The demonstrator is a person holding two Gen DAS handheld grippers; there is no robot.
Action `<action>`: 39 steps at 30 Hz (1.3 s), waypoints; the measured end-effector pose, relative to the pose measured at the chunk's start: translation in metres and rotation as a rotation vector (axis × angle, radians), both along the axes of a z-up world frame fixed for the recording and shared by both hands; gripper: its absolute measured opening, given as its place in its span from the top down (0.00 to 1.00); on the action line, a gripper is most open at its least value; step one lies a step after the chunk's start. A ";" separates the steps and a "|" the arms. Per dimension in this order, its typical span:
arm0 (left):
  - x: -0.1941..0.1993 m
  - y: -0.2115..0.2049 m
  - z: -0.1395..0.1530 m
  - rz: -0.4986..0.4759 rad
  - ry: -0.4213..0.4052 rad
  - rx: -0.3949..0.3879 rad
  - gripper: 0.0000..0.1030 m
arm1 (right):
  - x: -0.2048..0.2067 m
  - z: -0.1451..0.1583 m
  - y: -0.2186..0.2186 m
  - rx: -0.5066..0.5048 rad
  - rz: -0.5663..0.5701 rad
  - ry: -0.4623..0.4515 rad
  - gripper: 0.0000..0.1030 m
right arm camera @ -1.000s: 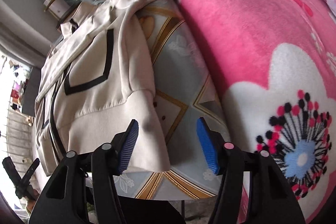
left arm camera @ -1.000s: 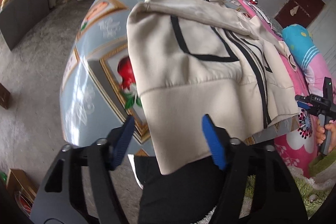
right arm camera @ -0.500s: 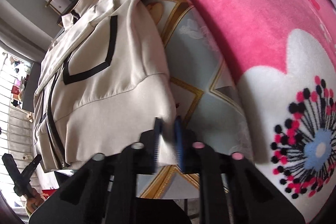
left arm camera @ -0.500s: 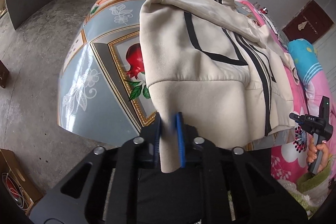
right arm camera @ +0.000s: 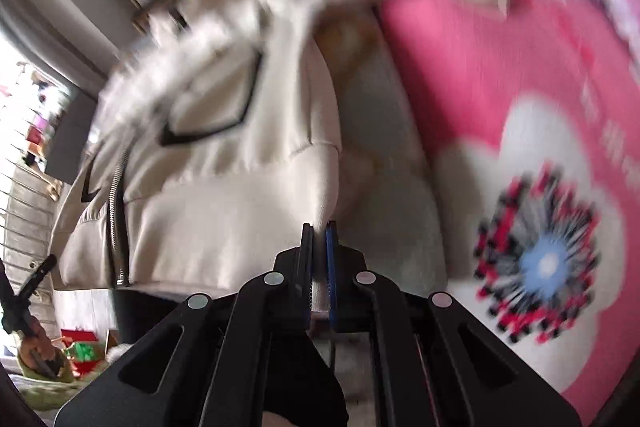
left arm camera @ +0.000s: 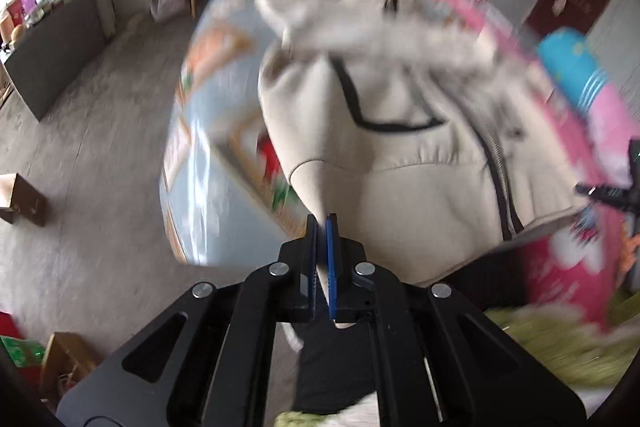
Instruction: Fold large clothes
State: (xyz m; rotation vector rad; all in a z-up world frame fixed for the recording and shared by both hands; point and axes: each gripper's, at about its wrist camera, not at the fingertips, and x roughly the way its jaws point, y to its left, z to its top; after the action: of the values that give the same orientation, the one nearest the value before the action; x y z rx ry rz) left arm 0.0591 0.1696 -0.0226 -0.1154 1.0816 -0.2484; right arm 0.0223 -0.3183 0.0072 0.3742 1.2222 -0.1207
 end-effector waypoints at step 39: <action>0.079 -0.047 0.015 -0.123 -0.163 0.091 0.59 | 0.041 -0.009 0.099 -0.172 0.333 0.086 0.59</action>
State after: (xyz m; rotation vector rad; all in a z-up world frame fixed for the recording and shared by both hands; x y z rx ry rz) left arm 0.1384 0.1225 -0.0073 0.0525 0.9373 -0.3133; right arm 0.0629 -0.2197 -0.0021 0.0134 1.3319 0.0460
